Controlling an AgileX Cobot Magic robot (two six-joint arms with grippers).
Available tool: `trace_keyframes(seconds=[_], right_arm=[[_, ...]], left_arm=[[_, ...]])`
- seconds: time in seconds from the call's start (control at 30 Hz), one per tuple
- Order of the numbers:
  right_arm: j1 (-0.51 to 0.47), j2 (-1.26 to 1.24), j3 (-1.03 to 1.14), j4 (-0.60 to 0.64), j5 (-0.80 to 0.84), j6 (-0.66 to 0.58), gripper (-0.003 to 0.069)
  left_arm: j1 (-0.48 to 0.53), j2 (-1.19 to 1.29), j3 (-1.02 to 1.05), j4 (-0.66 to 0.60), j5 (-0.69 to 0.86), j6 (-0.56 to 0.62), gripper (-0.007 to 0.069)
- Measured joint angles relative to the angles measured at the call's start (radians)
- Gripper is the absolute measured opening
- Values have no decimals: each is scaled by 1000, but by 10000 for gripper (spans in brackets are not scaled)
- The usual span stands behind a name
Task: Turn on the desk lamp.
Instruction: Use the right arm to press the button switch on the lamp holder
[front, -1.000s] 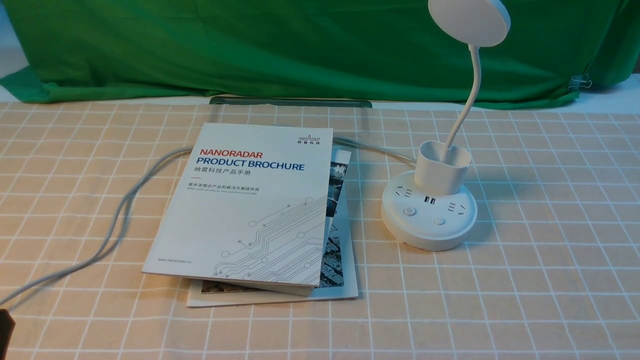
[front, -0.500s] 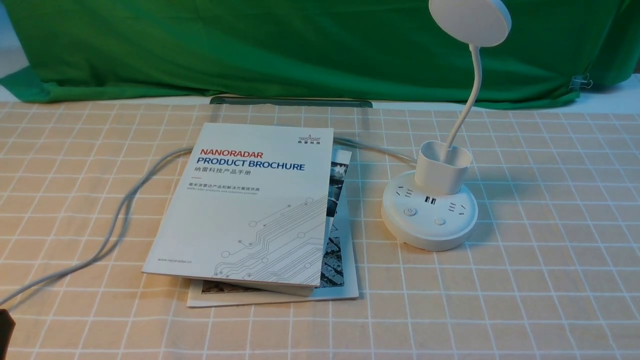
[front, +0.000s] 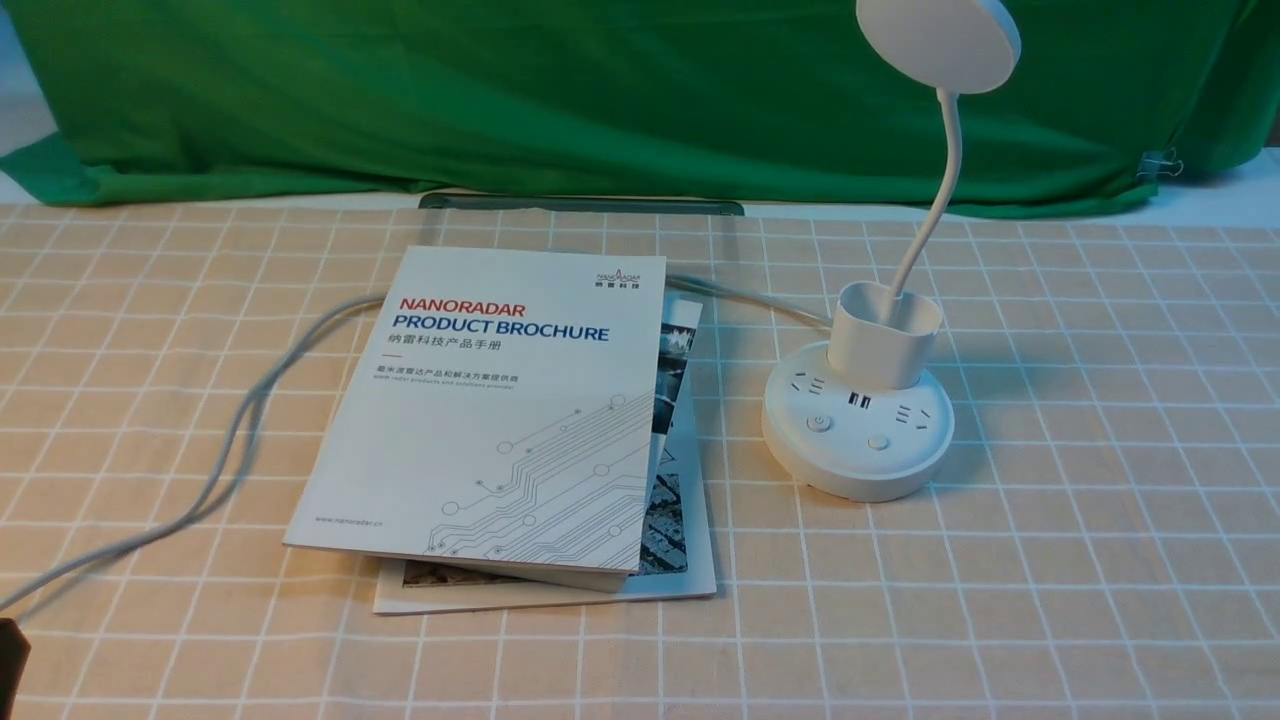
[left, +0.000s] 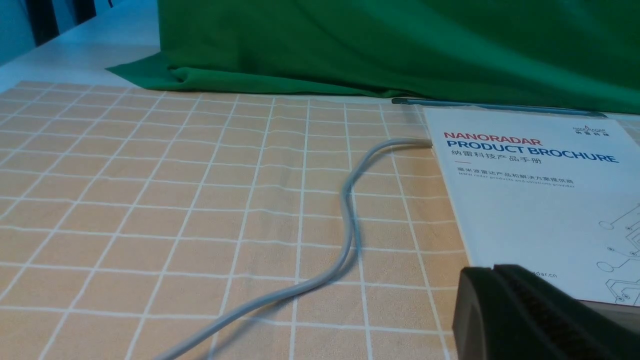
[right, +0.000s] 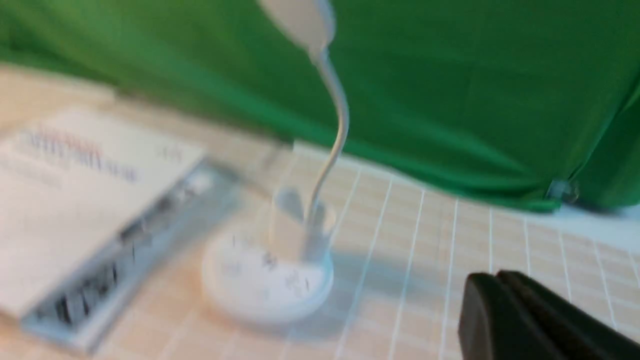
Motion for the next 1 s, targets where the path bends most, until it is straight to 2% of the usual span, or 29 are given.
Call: trace_keyframes(seconds=[0.17, 0.43, 0.7, 1.0], right_arm=[[0, 322, -219, 2, 256, -50, 34], [68, 691, -366, 10, 327, -69, 34], [211, 921, -453, -98, 294, -3, 34], [246, 1075, -473, -138, 147, 68, 34]], left_arm=[[0, 0, 0, 0, 0, 0, 21], [0, 0, 0, 0, 0, 0, 21], [0, 0, 0, 0, 0, 0, 21], [0, 0, 0, 0, 0, 0, 21]])
